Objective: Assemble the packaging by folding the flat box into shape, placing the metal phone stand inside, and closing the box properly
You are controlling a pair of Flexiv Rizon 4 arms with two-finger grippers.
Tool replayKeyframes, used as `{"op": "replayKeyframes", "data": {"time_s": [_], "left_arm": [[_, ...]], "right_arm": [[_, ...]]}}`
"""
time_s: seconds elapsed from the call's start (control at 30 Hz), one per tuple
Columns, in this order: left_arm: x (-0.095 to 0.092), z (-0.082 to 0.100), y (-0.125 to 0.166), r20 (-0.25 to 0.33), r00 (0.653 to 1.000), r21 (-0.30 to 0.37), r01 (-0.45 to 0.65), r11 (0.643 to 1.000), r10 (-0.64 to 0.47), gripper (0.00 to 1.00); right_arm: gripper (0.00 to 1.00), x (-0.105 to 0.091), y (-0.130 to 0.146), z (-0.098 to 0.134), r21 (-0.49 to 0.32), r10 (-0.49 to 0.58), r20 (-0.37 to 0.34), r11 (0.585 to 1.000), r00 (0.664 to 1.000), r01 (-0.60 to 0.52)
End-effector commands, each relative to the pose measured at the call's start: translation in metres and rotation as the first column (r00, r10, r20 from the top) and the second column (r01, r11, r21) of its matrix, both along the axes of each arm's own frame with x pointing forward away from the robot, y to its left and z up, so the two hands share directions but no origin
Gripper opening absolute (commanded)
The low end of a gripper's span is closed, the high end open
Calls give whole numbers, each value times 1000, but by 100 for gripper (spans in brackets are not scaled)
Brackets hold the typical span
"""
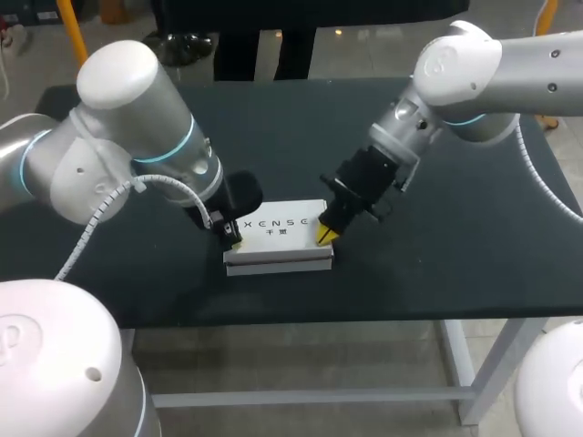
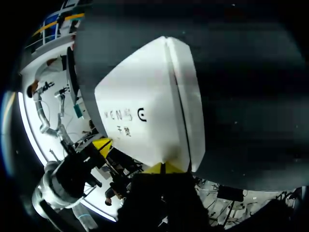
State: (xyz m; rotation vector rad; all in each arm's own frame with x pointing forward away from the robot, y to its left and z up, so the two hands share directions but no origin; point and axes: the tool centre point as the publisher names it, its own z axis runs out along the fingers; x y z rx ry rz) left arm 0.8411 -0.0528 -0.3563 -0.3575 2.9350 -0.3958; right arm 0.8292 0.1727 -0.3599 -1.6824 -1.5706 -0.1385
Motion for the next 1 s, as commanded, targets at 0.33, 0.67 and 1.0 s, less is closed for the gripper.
{"op": "replayKeyframes", "data": {"time_s": [0.33,0.67,1.0], "left_arm": [[-4,-17,0,0,1000,-9,0,1000,0,0],[-5,-27,0,-13,1000,-21,2,1000,-2,0],[-13,-13,0,30,999,-35,10,999,-9,0]], "right_arm": [[0,2,-2,-16,4,-6,-37,1000,999,6],[0,3,-3,-28,12,-11,-68,1000,998,12],[0,-1,-5,-7,26,-17,-12,1000,1000,18]]}}
